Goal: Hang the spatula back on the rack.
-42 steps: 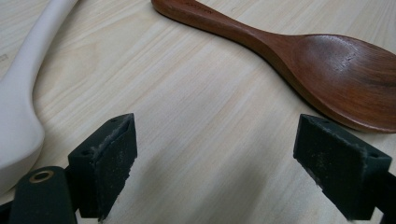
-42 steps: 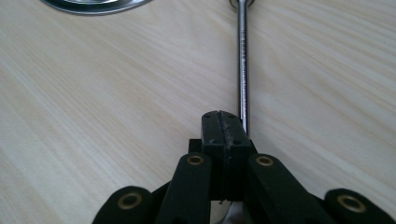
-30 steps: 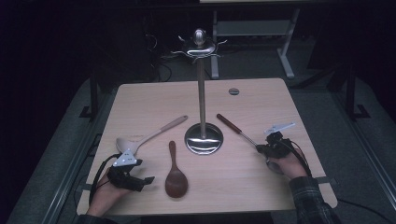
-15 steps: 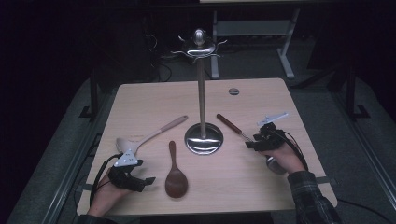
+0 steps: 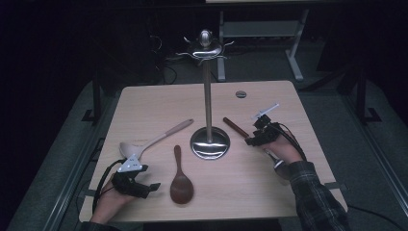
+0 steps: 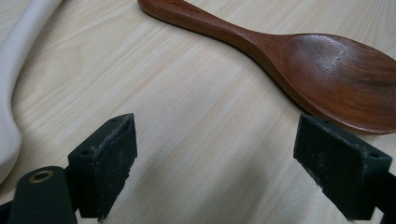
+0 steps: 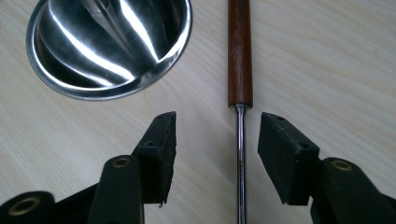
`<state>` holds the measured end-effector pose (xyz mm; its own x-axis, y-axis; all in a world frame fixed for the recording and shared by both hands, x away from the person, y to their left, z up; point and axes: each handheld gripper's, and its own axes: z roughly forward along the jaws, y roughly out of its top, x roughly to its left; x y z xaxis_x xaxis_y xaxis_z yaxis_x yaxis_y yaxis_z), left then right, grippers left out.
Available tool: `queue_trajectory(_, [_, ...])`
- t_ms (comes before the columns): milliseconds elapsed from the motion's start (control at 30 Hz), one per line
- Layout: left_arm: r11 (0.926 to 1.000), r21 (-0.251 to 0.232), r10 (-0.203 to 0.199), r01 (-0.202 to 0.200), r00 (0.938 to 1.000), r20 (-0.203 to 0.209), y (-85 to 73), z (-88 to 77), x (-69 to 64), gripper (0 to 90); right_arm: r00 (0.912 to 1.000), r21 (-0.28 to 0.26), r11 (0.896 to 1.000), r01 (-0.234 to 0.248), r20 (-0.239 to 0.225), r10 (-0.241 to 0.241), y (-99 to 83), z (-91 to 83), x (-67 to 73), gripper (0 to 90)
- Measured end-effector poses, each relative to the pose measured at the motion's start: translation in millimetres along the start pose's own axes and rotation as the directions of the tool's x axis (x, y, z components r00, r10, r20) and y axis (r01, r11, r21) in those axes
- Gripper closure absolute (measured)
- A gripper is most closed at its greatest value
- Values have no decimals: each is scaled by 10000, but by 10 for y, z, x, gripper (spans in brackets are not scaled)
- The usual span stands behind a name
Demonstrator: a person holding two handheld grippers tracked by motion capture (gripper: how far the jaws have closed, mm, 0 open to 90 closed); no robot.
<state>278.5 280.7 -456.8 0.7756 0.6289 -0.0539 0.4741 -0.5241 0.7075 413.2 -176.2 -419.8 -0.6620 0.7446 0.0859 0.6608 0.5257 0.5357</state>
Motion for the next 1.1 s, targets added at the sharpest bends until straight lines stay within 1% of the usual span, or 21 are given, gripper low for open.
queue_trajectory(67, [10000, -14, -6, 6, 10000, 6, 0, 0, -1, 131, 10000, 91, 10000, 22, 75, -23, 28, 6, 0, 467])
queue_trajectory(100, [10000, -15, -7, 7, 10000, 18, 0, -1, -1, 131, 9998, 157, 9998, 108, 150, -110, 61, 15, -6, 469])
queue_trajectory(133, [10000, -17, -8, 8, 10000, 38, -2, -2, -2, 131, 10000, 195, 9998, 87, 8, -87, 125, 30, -19, 474])
queue_trajectory(200, [10000, -30, 2, -2, 10000, 54, -2, -4, -2, 131, 9998, 415, 9989, 205, 63, -207, 192, 59, -27, 482])
queue_trajectory(267, [10000, -67, -38, 39, 10000, 75, -2, -6, -5, 131, 9999, 642, 9978, 162, 8, -163, 242, 90, -33, 487])
queue_trajectory(300, [10000, -67, -38, 39, 10000, 75, -2, -6, -5, 131, 9999, 642, 9978, 162, 8, -163, 242, 90, -33, 487])
queue_trajectory(333, [10000, -44, -28, 29, 10000, 85, -1, -6, -7, 131, 9998, 861, 9961, 207, 60, -213, 293, 131, -37, 495])
queue_trajectory(400, [10000, -39, -16, 17, 10000, 85, 0, -4, -8, 131, 9997, 902, 9957, 220, 27, -223, 316, 148, -46, 496])
queue_trajectory(467, [10000, -38, 33, -32, 9999, 98, 2, -4, -9, 131, 9997, 1109, 9935, 243, 76, -253, 377, 207, -75, 500])
queue_trajectory(533, [10000, -56, 15, -14, 9999, 103, 2, -4, -11, 131, 9997, 1182, 9927, 226, 72, -236, 397, 224, -84, 508])
queue_trajectory(567, [10000, -55, 7, -7, 9999, 109, 2, -4, -12, 131, 9997, 1223, 9922, 226, 53, -234, 423, 263, -110, 519])
queue_trajectory(600, [10000, -66, 4, -3, 9999, 110, 1, -4, -12, 131, 9998, 1383, 9902, 176, 65, -187, 434, 286, -123, 521])
queue_trajectory(633, [10000, -66, 4, -3, 9999, 110, 1, -4, -12, 131, 9998, 1383, 9902, 176, 65, -187, 434, 286, -123, 521])
queue_trajectory(667, [10000, -48, 26, -25, 9999, 115, 1, -6, -12, 131, 9996, 1514, 9882, 231, 124, -252, 442, 310, -138, 522])
queue_trajectory(700, [10000, -95, 2, -1, 9999, 115, 0, -3, -18, 131, 9998, 1651, 9862, 104, 129, -127, 458, 347, -156, 539])
queue_trajectory(733, [10000, -92, 14, -13, 9999, 120, 0, -3, -18, 131, 9998, 1706, 9852, 152, 76, -168, 462, 364, -167, 547])
queue_trajectory(767, [10000, -87, 27, -26, 9999, 126, 1, -2, -19, 131, 9998, 1857, 9825, 103, 156, -135, 467, 382, -168, 558])
queue_trajectory(867, [9999, -37, 95, -94, 9999, 137, 3, -5, -17, 131, 9997, 2091, 9777, 173, 125, -204, 476, 436, -174, 583])
queue_trajectory(933, [9999, -31, 106, -106, 9998, 138, 4, -6, -16, 131, 9997, 2124, 9770, 171, 157, -209, 480, 451, -171, 594])
queue_trajectory(967, [9999, -33, 101, -101, 9999, 140, 3, -7, -17, 131, 9996, 2217, 9750, 174, 170, -217, 491, 477, -160, 624])
queue_trajectory(1100, [9999, -15, 128, -128, 9998, 155, 1, -9, -17, 131, 9991, 2373, 9711, 258, 273, -332, 501, 517, -142, 661])
